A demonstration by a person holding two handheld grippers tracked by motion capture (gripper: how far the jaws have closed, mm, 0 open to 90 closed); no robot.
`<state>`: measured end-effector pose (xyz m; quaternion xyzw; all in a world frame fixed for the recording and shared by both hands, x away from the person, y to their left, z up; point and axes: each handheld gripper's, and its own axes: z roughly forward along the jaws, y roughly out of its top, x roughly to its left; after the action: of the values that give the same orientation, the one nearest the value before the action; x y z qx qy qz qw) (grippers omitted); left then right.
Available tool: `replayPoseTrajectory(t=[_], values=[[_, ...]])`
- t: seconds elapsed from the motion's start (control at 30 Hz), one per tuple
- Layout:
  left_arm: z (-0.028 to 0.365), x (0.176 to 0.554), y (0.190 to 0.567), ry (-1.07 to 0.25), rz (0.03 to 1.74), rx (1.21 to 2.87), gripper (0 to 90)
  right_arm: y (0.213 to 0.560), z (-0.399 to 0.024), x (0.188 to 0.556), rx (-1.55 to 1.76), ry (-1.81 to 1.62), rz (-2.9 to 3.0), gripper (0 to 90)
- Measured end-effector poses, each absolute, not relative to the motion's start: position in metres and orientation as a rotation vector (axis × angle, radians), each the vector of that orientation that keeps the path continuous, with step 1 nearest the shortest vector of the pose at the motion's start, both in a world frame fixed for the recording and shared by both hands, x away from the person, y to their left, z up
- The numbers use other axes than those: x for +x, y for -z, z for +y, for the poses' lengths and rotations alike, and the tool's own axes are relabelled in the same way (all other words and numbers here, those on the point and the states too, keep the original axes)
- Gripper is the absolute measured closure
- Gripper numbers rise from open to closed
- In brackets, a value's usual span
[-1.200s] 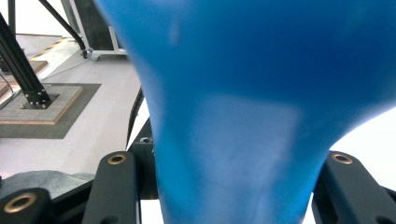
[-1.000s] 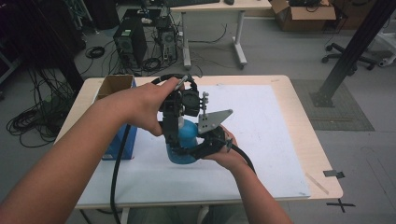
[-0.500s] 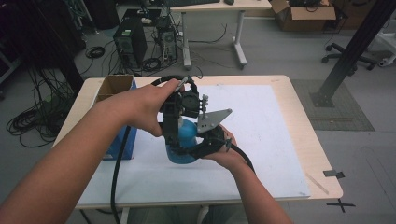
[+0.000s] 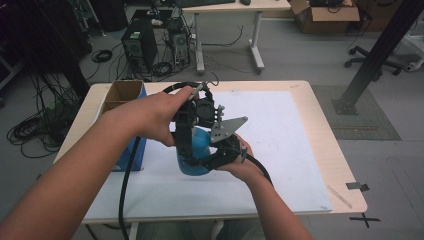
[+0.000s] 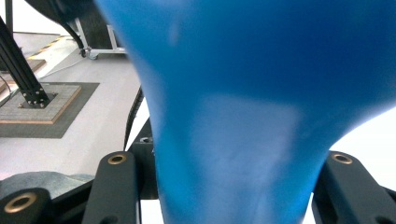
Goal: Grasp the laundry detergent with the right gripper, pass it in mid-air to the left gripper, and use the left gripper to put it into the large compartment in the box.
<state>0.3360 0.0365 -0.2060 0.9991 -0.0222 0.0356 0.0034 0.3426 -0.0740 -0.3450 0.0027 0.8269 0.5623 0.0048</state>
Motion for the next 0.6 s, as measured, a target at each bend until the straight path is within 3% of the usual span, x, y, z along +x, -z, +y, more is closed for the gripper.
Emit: replayPoseTrajectory(t=[0.6], values=[[0.0367,0.3326,0.2056,-0.144,-0.078,3.138,15.2,0.3422,-0.0725,0.3421,0.009,-1.772,2.575,46.5]])
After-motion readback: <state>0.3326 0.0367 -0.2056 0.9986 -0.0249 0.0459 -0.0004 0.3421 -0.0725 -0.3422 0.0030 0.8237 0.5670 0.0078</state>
